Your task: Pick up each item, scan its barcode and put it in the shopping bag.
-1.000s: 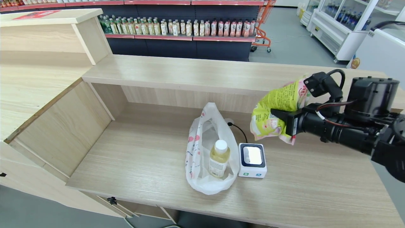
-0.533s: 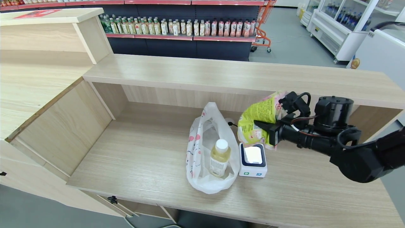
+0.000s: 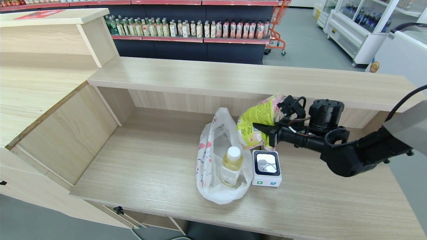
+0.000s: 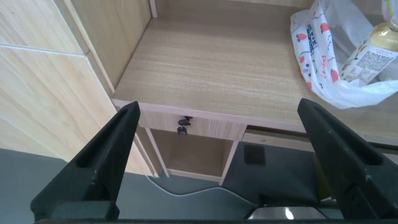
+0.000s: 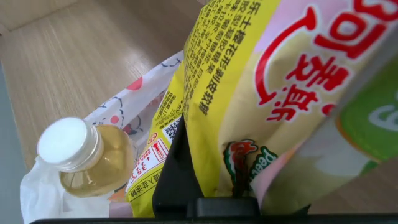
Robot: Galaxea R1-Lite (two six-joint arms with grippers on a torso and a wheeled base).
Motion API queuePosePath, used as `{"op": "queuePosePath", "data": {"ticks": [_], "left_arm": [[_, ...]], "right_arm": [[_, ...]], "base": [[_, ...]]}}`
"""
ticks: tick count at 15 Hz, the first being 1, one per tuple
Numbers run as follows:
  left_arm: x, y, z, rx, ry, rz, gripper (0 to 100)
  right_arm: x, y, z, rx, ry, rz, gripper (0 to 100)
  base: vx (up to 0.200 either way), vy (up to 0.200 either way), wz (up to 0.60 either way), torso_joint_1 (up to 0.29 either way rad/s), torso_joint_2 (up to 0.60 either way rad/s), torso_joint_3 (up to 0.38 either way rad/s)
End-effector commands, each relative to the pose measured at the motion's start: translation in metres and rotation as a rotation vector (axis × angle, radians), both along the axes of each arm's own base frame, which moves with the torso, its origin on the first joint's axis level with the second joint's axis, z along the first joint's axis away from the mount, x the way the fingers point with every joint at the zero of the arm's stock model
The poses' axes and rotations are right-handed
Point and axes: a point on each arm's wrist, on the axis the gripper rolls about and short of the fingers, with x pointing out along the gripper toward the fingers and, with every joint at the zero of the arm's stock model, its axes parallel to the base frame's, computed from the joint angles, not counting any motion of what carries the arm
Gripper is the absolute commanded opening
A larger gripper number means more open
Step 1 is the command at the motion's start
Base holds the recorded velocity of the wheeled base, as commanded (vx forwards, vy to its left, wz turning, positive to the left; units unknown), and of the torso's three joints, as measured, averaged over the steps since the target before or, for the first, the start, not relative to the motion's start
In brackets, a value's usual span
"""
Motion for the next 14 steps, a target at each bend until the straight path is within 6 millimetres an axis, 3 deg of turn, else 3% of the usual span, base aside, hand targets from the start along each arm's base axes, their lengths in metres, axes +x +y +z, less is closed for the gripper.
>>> {"op": "queuePosePath", "data": {"ticks": [1,14], "left_arm": [[0.000,0.000,0.000,0.000,-0.001,0.001,100],[0.000,0.000,0.000,0.000,-0.001,0.001,100]], "right_arm": [[0.015,0.009,-0.013,-0.007,0.026,0.020,0],[0.040,0.030,-0.043,-0.017,0.079,0.100,0]], "base": [[0.000,0.000,0.00,0.000,0.00,0.000],[0.000,0.000,0.00,0.000,0.00,0.000]]}}
